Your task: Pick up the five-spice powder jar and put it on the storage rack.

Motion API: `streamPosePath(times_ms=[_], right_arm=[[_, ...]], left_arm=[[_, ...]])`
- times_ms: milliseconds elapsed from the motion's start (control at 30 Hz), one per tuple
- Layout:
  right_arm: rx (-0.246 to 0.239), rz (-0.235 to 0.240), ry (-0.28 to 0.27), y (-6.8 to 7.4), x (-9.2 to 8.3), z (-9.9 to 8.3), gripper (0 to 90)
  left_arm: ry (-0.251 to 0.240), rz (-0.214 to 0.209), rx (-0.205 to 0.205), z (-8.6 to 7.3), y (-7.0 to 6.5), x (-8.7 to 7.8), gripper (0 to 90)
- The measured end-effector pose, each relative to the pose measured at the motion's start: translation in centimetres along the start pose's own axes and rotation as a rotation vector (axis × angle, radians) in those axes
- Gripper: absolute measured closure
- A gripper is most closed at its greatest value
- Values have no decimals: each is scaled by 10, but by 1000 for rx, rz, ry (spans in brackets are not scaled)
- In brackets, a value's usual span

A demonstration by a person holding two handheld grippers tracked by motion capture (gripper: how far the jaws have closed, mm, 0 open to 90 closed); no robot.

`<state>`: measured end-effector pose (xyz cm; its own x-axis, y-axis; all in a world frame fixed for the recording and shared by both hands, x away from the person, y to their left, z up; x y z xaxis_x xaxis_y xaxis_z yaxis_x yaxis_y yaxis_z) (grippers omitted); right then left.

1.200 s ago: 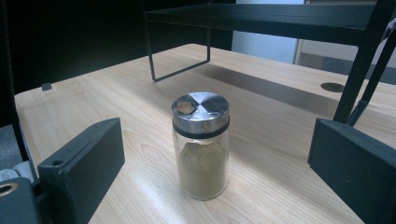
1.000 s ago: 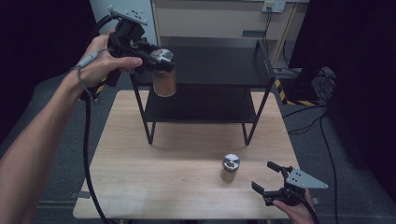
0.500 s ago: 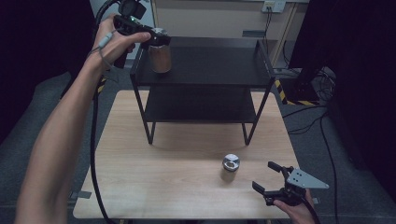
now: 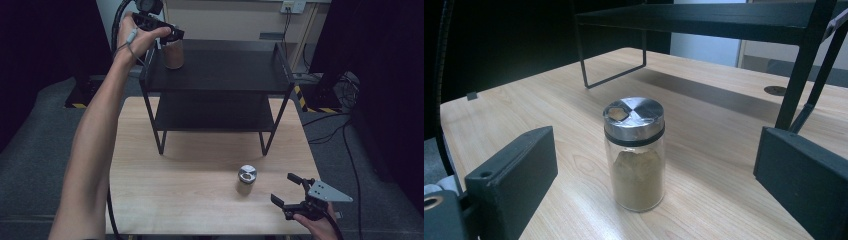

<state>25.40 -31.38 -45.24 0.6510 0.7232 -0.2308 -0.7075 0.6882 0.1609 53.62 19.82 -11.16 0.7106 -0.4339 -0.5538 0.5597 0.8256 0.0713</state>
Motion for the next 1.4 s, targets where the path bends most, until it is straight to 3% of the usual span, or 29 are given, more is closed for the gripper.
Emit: streamPosePath(times_ms=[100,333,400,467,533,667,733,867,1033,1133,1267,1300,1400], right_arm=[[2,-1,1,0,0,0,42],[-1,0,3,0,0,0,42],[2,-1,3,-1,0,-1,42],[1,-2,1,-1,0,-1,42],[0,-2,1,-1,0,0,42],[-1,-1,1,0,0,0,42],[-1,-1,1,0,0,0,42],[-2,0,3,0,0,0,42],[-7,1,2,1,0,0,42],[-6,3,2,0,0,0,42],[-13,9,2,1,1,1,42],[-13,9,2,1,1,1,42],[-15,13,5,1,1,0,42]], left_arm=[[12,-11,4,-1,-1,3,340],[-17,-13,-9,-5,1,5,336],[-44,-3,-13,-6,0,4,257],[-59,27,13,-5,-2,1,158],[-107,52,18,-5,-5,-4,119],[-177,46,-8,-2,-6,-18,89],[-192,33,-10,-1,-6,-24,77],[-269,-20,-42,-3,-6,-37,44],[-282,-41,1,-10,-9,-48,23],[-316,-88,-3,-21,-11,-58,24],[-358,-107,45,-46,-19,-71,30],[-358,-107,45,-46,-19,-71,34],[-381,-131,57,-66,-24,-78,38]])
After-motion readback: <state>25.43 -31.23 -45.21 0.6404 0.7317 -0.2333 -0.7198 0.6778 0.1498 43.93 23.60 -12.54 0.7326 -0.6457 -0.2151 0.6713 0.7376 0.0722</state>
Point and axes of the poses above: each handheld gripper's, and its own axes: x roughly forward along the jaws, z roughly out of its top, y roughly to its left, the point moved 9 cm from there along x, roughly forward along the jaws, and after that the axes turned 5 degrees about x, right-handed, at the moved point
